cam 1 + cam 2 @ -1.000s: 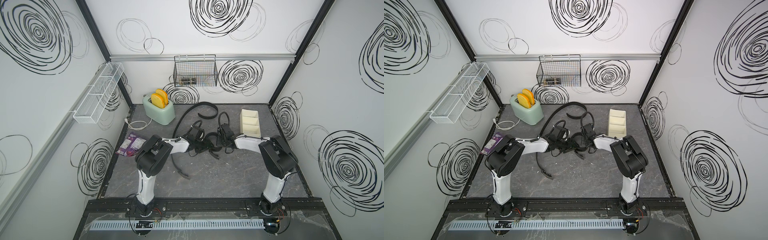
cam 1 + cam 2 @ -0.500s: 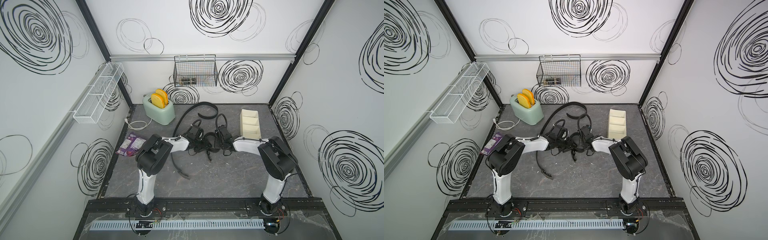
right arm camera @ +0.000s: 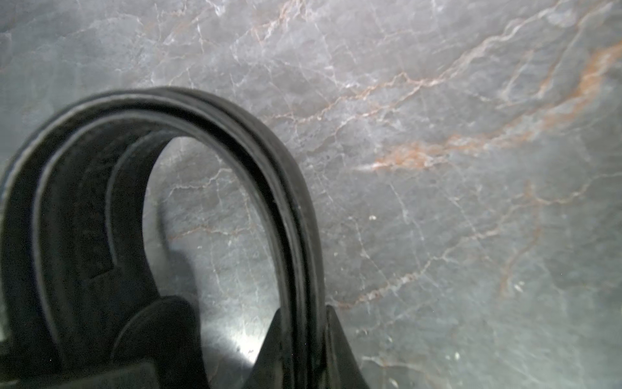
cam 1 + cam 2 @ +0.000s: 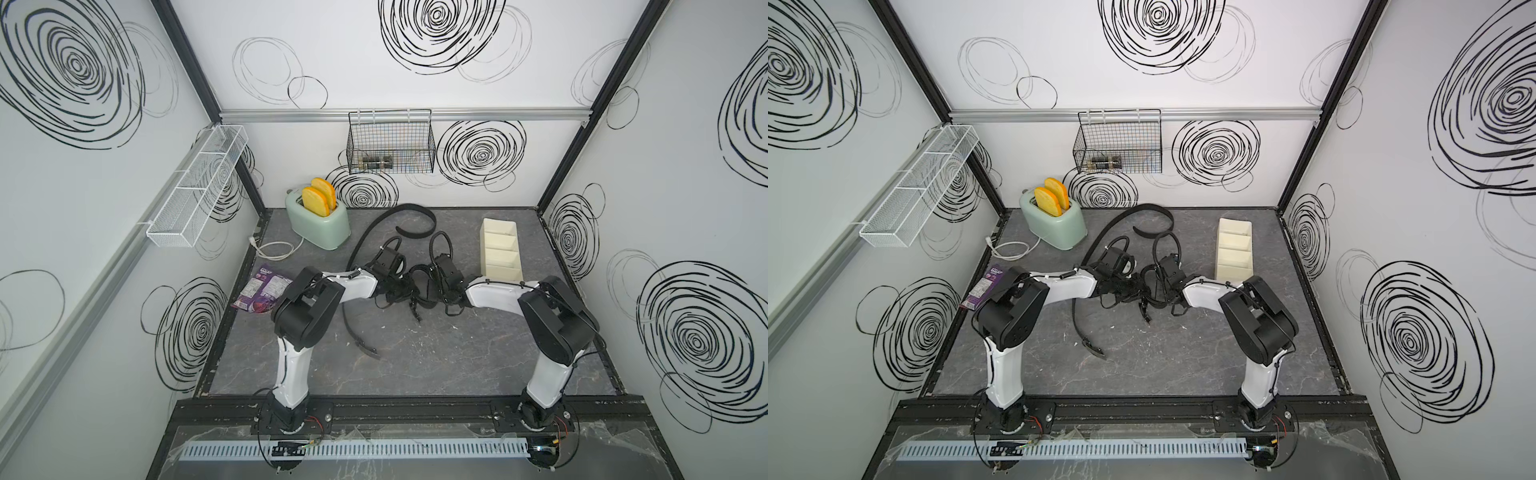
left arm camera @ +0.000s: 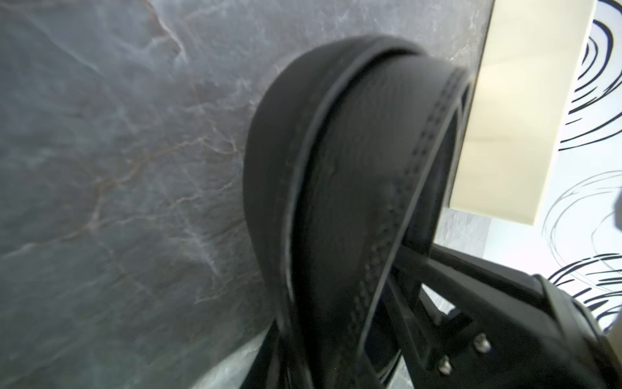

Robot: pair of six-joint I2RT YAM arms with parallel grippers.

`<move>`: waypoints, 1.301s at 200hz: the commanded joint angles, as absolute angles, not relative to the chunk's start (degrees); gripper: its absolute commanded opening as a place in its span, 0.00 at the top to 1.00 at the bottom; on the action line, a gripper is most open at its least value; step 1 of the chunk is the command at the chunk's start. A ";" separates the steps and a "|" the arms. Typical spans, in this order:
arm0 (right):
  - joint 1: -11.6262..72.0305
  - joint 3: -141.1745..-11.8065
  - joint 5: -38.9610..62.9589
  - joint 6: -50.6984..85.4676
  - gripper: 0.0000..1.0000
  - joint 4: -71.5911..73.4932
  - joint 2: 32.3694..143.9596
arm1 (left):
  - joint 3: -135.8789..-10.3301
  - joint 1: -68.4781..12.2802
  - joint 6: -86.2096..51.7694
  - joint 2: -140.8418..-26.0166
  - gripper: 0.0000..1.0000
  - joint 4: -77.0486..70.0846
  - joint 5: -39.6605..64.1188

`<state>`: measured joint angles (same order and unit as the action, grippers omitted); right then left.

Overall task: Place the belts into the storage roll
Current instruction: Pick up the belt from the center of the board.

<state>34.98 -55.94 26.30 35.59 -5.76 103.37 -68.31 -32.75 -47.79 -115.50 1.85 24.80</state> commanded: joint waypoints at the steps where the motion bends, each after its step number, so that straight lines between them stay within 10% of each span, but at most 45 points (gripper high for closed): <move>1: 36.45 -54.66 31.15 34.37 0.62 -9.14 100.81 | -69.04 -32.18 -43.72 -118.65 0.88 3.72 20.40; 63: 29.92 -54.32 33.31 36.69 0.36 -12.07 90.17 | -69.95 -31.82 -41.95 -119.01 0.89 5.55 20.39; 78: 28.98 -54.34 33.49 37.71 0.01 -12.05 86.68 | -70.61 -31.73 -41.37 -119.18 0.89 6.26 20.24; 206: 22.50 -64.82 43.46 60.38 0.02 -4.40 88.35 | -81.69 -31.66 -31.14 -123.45 0.89 24.26 14.32; 260: 19.75 -55.10 57.13 73.66 0.03 28.93 93.03 | -84.21 -32.49 -25.94 -124.78 0.88 29.58 10.82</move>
